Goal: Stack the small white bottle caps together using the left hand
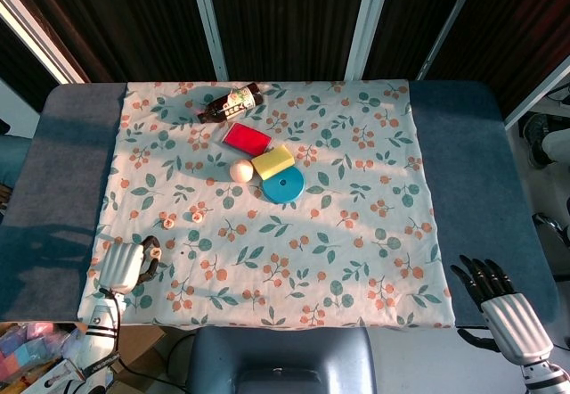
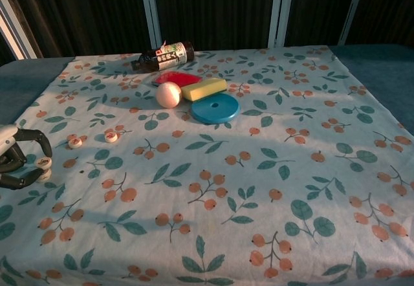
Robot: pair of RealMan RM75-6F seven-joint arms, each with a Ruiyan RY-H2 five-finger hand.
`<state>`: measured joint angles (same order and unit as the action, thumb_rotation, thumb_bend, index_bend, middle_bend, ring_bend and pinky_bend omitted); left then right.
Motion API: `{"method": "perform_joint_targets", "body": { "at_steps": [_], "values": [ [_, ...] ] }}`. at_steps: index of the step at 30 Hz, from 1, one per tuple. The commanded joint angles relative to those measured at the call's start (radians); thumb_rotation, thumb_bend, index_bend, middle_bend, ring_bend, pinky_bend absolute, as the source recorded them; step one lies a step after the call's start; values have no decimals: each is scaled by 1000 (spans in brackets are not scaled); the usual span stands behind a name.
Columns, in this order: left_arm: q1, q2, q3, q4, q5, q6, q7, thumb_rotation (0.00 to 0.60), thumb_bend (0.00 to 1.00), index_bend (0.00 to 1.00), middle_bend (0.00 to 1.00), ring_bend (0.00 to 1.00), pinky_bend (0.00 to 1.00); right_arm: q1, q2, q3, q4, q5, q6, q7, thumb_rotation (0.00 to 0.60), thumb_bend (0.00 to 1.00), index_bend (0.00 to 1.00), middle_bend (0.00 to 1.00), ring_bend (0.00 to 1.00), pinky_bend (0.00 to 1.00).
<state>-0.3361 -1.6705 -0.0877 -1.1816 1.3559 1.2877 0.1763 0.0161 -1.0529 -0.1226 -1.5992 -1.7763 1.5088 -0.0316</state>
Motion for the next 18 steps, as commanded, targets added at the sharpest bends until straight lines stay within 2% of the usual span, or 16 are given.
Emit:
{"method": "perform_joint_targets", "body": {
  "at_steps": [1,10,18],
  "values": [
    [2,-1,1,5,2,0,-5,600,401,539,1000,1000,1000,0,0,1,0,1,1,1,600,178,0,0,0,0],
    [6,-7,2,20,2,-7,-16,600,402,528,1000,1000,1000,0,-1,0,-1,2,-1,-2,600,178,0,0,0,0],
    [8,-7,-1,28,3,-12,-22,600,403,474,1000,1000,1000,0,-1,0,-2,3,-3,-6,600,178,0,0,0,0]
  ]
}}
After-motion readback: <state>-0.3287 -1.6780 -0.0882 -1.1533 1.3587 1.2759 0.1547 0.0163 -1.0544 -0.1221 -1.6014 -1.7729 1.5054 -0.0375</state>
